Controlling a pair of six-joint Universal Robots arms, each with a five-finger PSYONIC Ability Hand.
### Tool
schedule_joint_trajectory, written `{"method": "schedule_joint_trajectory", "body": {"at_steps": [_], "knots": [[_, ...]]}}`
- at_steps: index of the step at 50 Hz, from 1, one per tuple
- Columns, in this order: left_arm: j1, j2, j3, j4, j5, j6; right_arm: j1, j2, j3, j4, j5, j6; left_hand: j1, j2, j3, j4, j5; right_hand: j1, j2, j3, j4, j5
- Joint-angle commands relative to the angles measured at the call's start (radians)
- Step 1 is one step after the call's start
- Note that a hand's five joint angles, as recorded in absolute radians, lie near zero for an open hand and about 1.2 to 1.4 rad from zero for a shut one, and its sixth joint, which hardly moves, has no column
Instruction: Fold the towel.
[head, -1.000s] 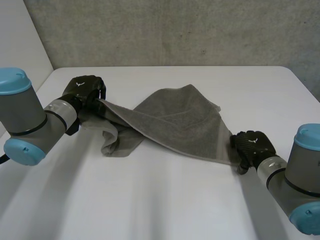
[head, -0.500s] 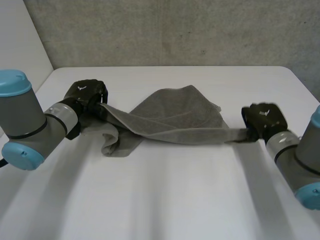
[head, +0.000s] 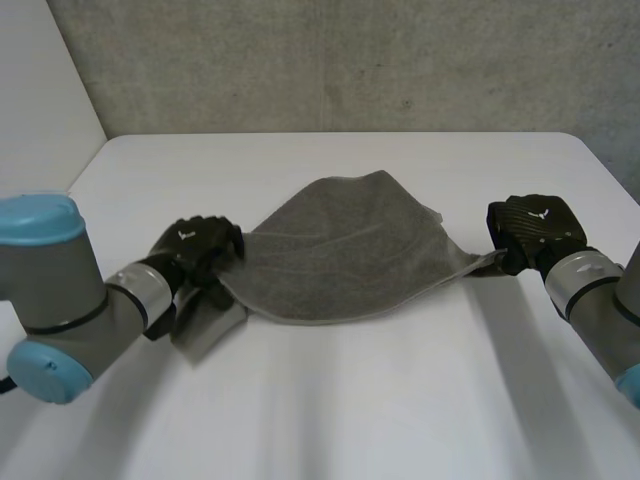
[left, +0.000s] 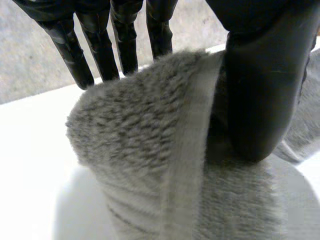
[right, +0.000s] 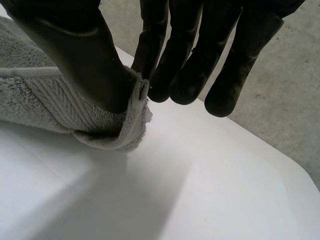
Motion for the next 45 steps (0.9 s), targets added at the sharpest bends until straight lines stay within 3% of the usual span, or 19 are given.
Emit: {"method": "schedule_joint_trajectory", "body": {"at_steps": [1, 6, 11, 20, 23, 25, 26, 28, 32, 35, 37, 41, 45], "knots": [[-0.003, -0.055, -0.002, 0.034, -0.009, -0.001, -0.035, -0.054, 0.009, 0.053, -0.073, 0.008, -0.033, -0.043, -0.050, -0.050, -0.014, 0.029, 0.066, 0.071, 0.062, 0.303], [-0.003, -0.071, 0.016, 0.057, -0.032, -0.001, -0.092, -0.119, 0.023, 0.093, -0.115, 0.008, -0.025, -0.034, -0.041, -0.041, -0.005, 0.029, 0.066, 0.071, 0.062, 0.303], [0.001, -0.052, 0.036, 0.058, -0.118, 0.001, -0.153, -0.175, 0.023, 0.101, -0.121, 0.006, -0.016, -0.026, -0.033, -0.032, 0.004, 0.029, 0.066, 0.071, 0.062, 0.303], [0.012, 0.052, 0.006, 0.048, -0.134, 0.001, -0.233, -0.287, 0.002, 0.176, -0.228, 0.049, 0.072, 0.062, 0.056, 0.056, 0.092, 0.029, 0.066, 0.071, 0.062, 0.303], [0.011, 0.101, -0.014, 0.048, -0.131, 0.001, -0.239, -0.324, -0.017, 0.196, -0.267, 0.103, 0.251, 0.241, 0.235, 0.235, 0.271, 0.029, 0.066, 0.071, 0.062, 0.303], [0.011, 0.158, -0.025, 0.045, -0.124, -0.001, -0.241, -0.353, -0.039, 0.214, -0.297, 0.149, 0.704, 0.695, 0.688, 0.688, 0.724, 0.029, 0.066, 0.071, 0.062, 0.303], [0.011, 0.158, -0.025, 0.045, -0.124, -0.001, -0.241, -0.353, -0.040, 0.214, -0.297, 0.149, 0.706, 0.697, 0.690, 0.690, 0.726, 0.029, 0.066, 0.071, 0.062, 0.303], [0.007, 0.219, -0.025, 0.032, -0.120, -0.001, -0.242, -0.397, -0.093, 0.255, -0.319, 0.185, 0.987, 0.977, 0.970, 0.971, 1.006, 0.029, 0.066, 0.071, 0.062, 0.303], [0.003, 0.351, 0.036, -0.027, -0.095, -0.002, -0.241, -0.432, -0.240, 0.340, -0.336, 0.224, 0.988, 0.978, 0.971, 0.972, 1.007, 0.029, 0.066, 0.071, 0.062, 0.303], [0.003, 0.380, 0.073, -0.050, -0.068, -0.006, -0.232, -0.426, -0.372, 0.424, -0.339, 0.229, 0.988, 0.978, 0.971, 0.972, 1.007, 0.029, 0.066, 0.071, 0.062, 0.303], [0.015, 0.414, 0.171, -0.108, 0.012, -0.013, -0.239, -0.410, -0.444, 0.481, -0.343, 0.223, 0.988, 0.978, 0.971, 0.972, 1.007, 0.029, 0.066, 0.071, 0.062, 0.303], [0.020, 0.380, 0.248, -0.152, 0.040, -0.013, -0.227, -0.220, -0.599, 0.573, -0.343, 0.190, 0.988, 0.978, 0.971, 0.972, 1.007, 0.029, 0.066, 0.071, 0.062, 0.303], [0.021, 0.199, 0.356, -0.243, 0.040, -0.001, -0.195, -0.097, -0.679, 0.648, -0.322, 0.097, 0.988, 0.978, 0.971, 0.972, 1.007, 0.029, 0.066, 0.071, 0.062, 0.303]]}}
